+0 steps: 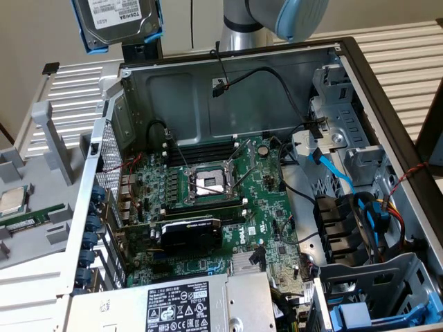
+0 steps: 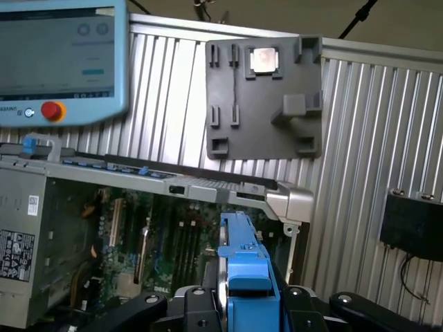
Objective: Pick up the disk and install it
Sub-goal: 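Pick up the disk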
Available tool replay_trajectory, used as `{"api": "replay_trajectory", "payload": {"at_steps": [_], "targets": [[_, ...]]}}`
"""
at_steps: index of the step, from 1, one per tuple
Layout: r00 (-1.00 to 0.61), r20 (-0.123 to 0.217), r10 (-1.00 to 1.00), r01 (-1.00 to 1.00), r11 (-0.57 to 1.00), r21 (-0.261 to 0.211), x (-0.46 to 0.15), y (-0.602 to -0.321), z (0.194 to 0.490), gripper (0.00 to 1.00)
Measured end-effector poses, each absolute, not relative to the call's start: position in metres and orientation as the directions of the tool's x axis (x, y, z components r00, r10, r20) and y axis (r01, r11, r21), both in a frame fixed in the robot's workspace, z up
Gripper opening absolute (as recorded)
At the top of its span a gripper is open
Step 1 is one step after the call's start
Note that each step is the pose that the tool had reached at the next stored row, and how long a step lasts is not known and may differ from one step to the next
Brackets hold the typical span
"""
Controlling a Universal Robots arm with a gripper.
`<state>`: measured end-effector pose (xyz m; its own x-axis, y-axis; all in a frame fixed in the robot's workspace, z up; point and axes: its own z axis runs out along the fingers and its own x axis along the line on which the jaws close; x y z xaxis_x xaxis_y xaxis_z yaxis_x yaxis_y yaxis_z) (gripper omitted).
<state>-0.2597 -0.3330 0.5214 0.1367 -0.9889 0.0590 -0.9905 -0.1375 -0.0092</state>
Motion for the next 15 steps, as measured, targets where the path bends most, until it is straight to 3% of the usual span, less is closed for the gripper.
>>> {"api": "replay_trajectory", "payload": {"at_steps": [15], "targets": [[0.137,0.059,-0.989,-0.990,-0.138,-0.009,-0.216,-0.366,0.521,0.37]]}}
